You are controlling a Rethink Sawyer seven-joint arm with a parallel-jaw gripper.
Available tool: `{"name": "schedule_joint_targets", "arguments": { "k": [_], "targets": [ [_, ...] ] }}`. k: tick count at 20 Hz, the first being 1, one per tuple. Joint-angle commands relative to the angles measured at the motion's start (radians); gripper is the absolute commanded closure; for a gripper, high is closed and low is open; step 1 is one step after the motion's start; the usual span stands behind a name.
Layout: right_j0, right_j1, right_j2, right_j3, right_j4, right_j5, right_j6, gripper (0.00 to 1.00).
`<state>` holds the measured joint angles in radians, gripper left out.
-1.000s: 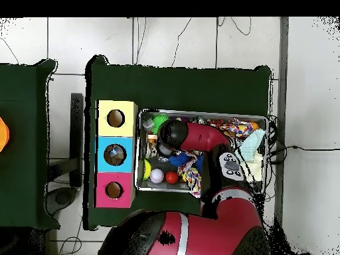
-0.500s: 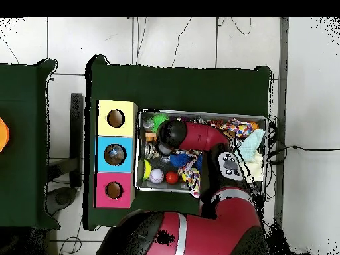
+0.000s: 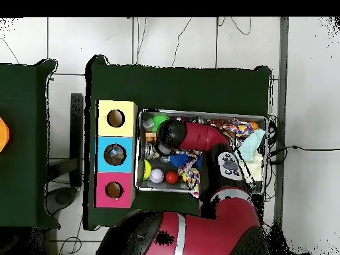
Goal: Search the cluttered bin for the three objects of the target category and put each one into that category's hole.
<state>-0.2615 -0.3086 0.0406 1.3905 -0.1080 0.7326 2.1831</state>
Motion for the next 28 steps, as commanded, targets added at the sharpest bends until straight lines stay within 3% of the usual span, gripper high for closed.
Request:
{"name": "schedule_joint_targets", "arguments": {
  "k": [1,5,17,20,21,28],
  "targets": [
    [-0.023,0.191,-0.012,-0.017,-0.045,-0.041,0.048,0.0],
    [0.015,0.229,-0.054,-0.061,-0.06,0.049,0.069,0.0],
    [0.05,0.329,-0.089,-0.135,-0.037,-0.056,0.146,0.0],
    [0.065,0.339,-0.109,-0.15,-0.028,-0.03,0.168,0.0],
    [0.072,0.343,-0.118,-0.156,-0.024,-0.019,0.179,1.0],
    [0.092,0.353,-0.145,-0.164,0.012,0.02,0.203,1.0]
  ]
}}
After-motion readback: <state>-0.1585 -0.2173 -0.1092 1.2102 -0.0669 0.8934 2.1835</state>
